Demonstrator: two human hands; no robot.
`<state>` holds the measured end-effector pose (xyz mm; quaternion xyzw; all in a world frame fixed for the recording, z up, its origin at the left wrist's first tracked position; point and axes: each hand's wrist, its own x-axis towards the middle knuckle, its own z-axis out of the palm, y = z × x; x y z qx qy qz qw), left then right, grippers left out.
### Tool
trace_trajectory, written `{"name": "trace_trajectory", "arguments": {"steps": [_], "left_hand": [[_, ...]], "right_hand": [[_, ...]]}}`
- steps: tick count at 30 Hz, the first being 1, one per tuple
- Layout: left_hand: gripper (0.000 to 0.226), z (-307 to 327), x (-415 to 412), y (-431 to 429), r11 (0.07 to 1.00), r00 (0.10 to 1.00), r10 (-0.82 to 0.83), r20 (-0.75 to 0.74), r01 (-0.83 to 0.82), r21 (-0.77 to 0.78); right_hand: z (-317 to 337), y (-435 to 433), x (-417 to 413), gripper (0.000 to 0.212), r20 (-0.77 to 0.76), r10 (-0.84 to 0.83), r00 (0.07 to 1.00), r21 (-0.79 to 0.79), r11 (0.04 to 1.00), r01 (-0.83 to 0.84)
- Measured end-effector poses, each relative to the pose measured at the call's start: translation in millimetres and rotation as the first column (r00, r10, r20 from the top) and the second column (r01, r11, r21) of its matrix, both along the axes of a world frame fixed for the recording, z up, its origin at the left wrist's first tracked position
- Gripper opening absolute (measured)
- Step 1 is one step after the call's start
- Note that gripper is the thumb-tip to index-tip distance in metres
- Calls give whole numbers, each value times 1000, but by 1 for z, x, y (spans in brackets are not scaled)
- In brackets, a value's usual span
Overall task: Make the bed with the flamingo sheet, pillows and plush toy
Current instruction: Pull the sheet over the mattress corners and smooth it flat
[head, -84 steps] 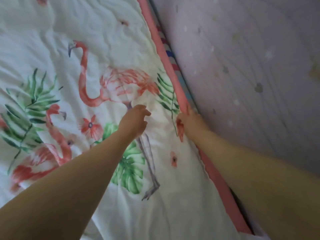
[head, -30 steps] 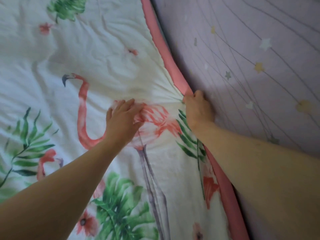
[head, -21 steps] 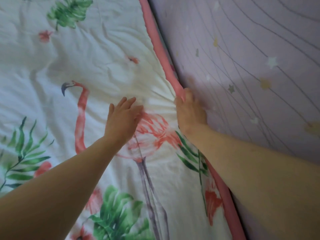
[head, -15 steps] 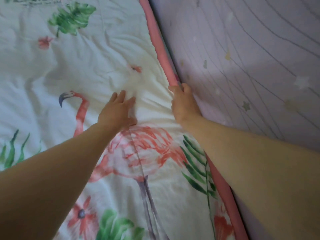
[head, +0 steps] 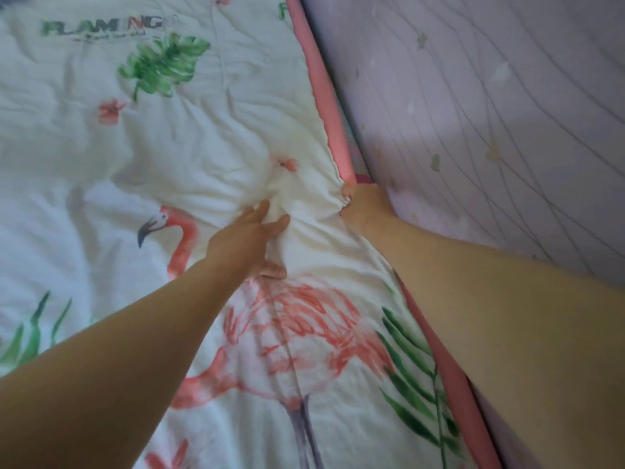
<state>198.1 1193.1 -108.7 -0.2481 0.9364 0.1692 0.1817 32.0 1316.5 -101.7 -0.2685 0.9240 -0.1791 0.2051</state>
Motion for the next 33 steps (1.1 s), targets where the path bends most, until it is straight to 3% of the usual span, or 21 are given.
{"name": "trace_trajectory", "arguments": {"steps": [2,5,8,10,12,17,20,24,26,29,31,33], "left_hand": [[98,4,0,3,999,998,22,-63,-20,26],[87,15,-8,12,996,970,87,-225,-79,46],[97,16,-11,22,999,997,54,-54,-54,-1],[105,4,-7,25,999,994,17,106,-21,36],[110,-7,-4,23,998,991,1,131,-9,60],[108,-4,-4,26,999,992,10,123,-14,33],[95,2,3,39,998,997,64,44,-64,-14],[56,2,38,85,991,973,110,-205,-123,-51],[54,-1,66,113,991,967,124,-224,-134,-31],[50,-1,109,149,993,959,20,-283,-53,-109],[46,3,132,170,995,948,28,-318,-58,-87],[51,7,152,189,997,980,72,-188,-73,-2]], "right_hand": [[13,1,4,34,-28,-8,1000,50,999,10],[24,9,0,37,-210,-19,978,136,989,48],[20,10,7,54,-73,-113,991,232,965,127],[9,7,20,66,-27,-66,997,266,961,71],[-4,12,27,74,-24,53,998,280,959,-44],[-19,42,35,62,-5,264,964,353,903,-245],[-11,63,55,63,9,297,955,349,894,-281],[-3,102,96,62,-39,341,939,316,896,-312],[-7,127,124,61,-122,361,924,266,909,-320],[-15,175,170,66,-171,434,885,220,892,-395],[-17,208,191,68,-191,396,898,243,906,-347],[-14,231,203,69,-141,321,937,320,910,-263]]}}
